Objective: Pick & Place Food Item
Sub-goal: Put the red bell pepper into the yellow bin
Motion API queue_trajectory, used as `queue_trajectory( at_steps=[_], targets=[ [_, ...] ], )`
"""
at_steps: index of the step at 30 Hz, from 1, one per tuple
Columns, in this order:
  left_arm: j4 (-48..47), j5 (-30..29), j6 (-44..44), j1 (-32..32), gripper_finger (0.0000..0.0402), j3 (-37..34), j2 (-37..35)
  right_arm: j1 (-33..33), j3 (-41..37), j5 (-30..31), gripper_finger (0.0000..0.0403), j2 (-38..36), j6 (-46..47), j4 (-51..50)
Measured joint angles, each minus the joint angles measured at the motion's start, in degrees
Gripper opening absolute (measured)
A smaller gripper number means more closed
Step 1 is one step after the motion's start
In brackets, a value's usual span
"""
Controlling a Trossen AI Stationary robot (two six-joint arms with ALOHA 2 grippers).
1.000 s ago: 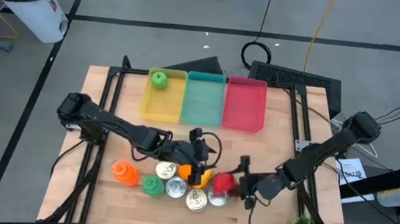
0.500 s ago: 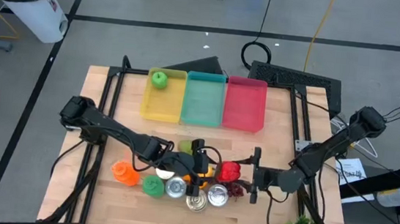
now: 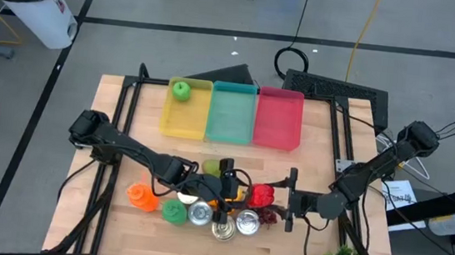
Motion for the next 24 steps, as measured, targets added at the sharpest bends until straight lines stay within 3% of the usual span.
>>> queue_trajectory(
  at_steps=[7, 17, 22, 24],
  targets=[
    [1.04, -0.21, 1.47, -0.02, 0.0208, 0.00, 0.00, 0.07, 0.00, -0.20, 0.0240, -0.02, 0.87, -0.03],
    [0.89, 1.35, 1.88, 0.68, 0.0022, 0.00, -0.02, 0.03, 0.00, -0.27, 0.0240, 0.02, 0.92, -0.50],
    [1.51, 3.14, 1.47, 0.87, 0.0018, 0.00, -0.02, 0.03, 0.00, -1.86, 0.0241, 0.00, 2.07, -0.87],
    [1.59, 3.13, 1.47, 0.87, 0.0011, 0.00, -0.02, 0.03, 0.00, -1.90, 0.0262, 0.00, 4.21, -0.90]
  ],
)
